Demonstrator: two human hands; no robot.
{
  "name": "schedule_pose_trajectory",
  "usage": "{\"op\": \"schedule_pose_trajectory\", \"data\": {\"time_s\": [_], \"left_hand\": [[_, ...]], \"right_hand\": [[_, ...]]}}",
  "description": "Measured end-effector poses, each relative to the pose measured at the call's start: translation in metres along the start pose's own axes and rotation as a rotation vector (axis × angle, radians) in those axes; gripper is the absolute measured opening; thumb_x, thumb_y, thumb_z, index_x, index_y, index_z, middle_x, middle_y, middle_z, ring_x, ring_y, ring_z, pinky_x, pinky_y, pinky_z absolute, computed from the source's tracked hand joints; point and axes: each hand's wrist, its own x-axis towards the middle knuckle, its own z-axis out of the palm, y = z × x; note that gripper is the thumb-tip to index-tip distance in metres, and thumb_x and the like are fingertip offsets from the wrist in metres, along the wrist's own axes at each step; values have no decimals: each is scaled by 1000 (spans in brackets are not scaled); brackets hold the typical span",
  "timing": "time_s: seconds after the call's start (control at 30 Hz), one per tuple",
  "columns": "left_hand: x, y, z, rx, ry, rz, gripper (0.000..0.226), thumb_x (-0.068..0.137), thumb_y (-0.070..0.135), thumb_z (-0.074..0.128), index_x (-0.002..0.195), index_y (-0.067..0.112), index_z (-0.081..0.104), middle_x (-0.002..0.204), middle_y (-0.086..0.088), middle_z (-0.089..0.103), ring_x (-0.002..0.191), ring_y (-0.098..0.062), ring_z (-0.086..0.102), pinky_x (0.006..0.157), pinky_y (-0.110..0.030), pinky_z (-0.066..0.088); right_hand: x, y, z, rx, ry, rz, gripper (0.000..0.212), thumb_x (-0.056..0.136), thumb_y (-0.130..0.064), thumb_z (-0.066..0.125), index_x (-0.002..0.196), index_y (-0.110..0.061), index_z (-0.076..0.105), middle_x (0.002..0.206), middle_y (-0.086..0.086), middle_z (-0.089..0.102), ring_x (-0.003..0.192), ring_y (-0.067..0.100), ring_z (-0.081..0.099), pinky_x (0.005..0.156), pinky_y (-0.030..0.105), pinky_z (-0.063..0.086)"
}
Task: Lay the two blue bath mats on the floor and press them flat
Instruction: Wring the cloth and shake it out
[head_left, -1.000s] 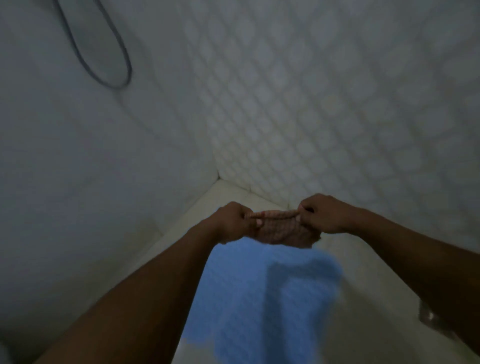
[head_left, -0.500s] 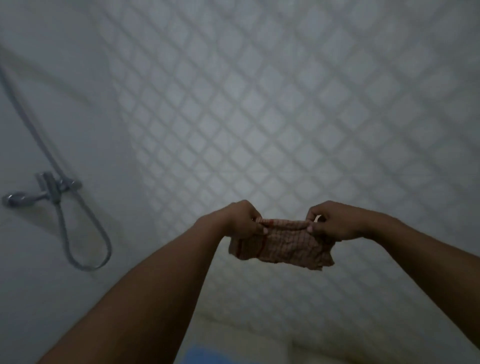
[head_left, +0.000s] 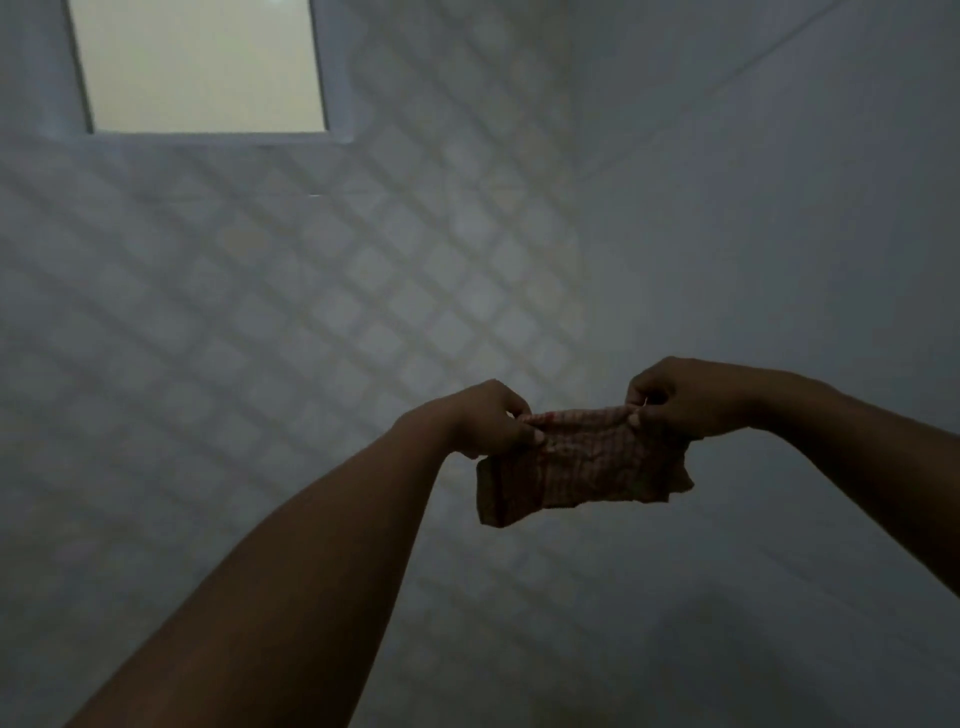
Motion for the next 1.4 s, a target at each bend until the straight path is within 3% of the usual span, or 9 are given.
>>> {"op": "schedule_pose_trajectory", "data": {"time_s": [0.07,0.23,0.47,0.63,0.73,0.83,1.0,1.2,1.4], "left_hand": [[18,29,3,-14,-32,91,22,95,34,69,88,13,71,82,-8,58,72,-25,52,62,-36,44],[37,100,23,-32,-116,352,29,96,41,67,96,13,73,94,-9,65,81,-23,58,67,-36,50],[7,206,68,-142,-207,709,30,97,36,65,75,17,66,78,-2,60,77,-19,56,68,-31,45],[-33,287,102,-203,-241,906,30,97,34,66,73,15,63,76,-2,60,75,-18,56,65,-30,44],[-59,338,111,-282,-166,1041,13,97,33,65,95,21,68,90,0,68,86,-17,63,66,-29,47],[-82,380,116,-376,-79,1130,14,98,30,61,111,28,56,89,-2,69,80,-17,65,60,-29,49],[-101,435,122,-256,278,1210,21,99,26,53,112,31,38,83,-1,64,72,-25,61,60,-38,50],[-95,463,136,-73,589,1257,17,97,26,52,113,27,45,91,-2,61,72,-26,56,63,-35,39],[-91,451,153,-85,514,1333,19,98,32,49,115,26,50,90,-3,60,78,-27,55,62,-34,41]], "right_hand": [[-29,13,-17,-36,47,91,12,100,-26,56,92,-24,64,99,1,67,86,24,69,72,37,59],[-110,28,-45,-131,141,341,9,101,-26,54,98,-24,62,92,-5,62,73,5,57,58,19,44],[-248,15,-65,-219,305,674,12,98,-23,53,106,-26,61,91,-1,64,82,23,68,72,44,62],[-348,-2,-82,-310,427,840,13,98,-19,53,108,-24,60,77,-9,55,70,7,55,57,24,41],[-401,-7,-99,-397,547,895,14,98,-18,53,108,-22,62,74,-8,55,65,10,54,57,26,41],[-442,-9,-122,-499,668,900,17,96,-18,54,109,-23,64,84,-3,63,69,15,59,60,32,48],[-480,3,-148,-640,780,836,20,95,-16,52,110,-28,56,69,3,63,59,24,59,56,39,51],[-489,27,-152,-897,805,808,14,95,-21,50,107,-27,55,68,-6,53,59,22,51,54,29,35],[-488,36,-126,-952,819,781,15,88,-26,56,102,-27,61,70,-1,52,63,23,47,57,29,31]]}}
